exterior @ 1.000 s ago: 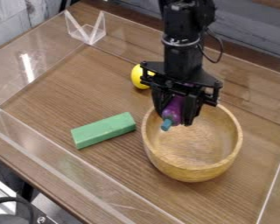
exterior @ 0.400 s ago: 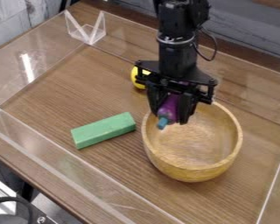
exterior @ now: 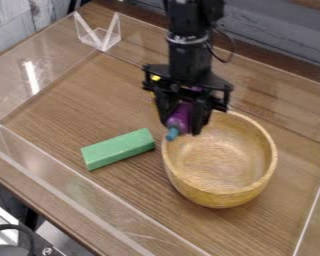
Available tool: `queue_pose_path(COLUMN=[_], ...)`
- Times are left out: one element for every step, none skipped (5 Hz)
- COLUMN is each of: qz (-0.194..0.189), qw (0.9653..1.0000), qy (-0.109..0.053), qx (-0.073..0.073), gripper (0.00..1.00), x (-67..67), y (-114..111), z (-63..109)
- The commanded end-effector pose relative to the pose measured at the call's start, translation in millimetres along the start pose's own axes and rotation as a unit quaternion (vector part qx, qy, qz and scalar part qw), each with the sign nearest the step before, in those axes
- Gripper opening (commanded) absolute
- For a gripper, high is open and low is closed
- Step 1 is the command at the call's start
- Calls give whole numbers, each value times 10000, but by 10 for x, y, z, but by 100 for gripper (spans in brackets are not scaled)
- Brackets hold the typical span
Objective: Remove the purple eggplant from inside the brown bowl and put it on the table
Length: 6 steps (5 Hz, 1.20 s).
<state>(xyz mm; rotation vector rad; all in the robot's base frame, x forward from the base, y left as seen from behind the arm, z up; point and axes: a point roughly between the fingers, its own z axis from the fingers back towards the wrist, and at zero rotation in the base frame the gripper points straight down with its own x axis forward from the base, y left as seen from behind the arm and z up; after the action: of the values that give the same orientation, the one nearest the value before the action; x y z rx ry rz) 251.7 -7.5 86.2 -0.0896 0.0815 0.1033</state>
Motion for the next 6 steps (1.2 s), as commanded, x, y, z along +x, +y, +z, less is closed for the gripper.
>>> queue_pose_path(qz=[95, 247, 349, 438, 520, 591], qw=[9988, 9983, 9979, 9976, 9972, 9969], qy=[-478, -516, -535, -509, -485, -449], qx=[11, 75, 143, 181, 215, 244], gripper=[0, 0, 0, 0, 0, 0], x=[161, 297, 330, 395, 454, 499], y=[249, 570, 766, 904, 1032, 1155], z=[277, 317, 299, 228, 154, 69])
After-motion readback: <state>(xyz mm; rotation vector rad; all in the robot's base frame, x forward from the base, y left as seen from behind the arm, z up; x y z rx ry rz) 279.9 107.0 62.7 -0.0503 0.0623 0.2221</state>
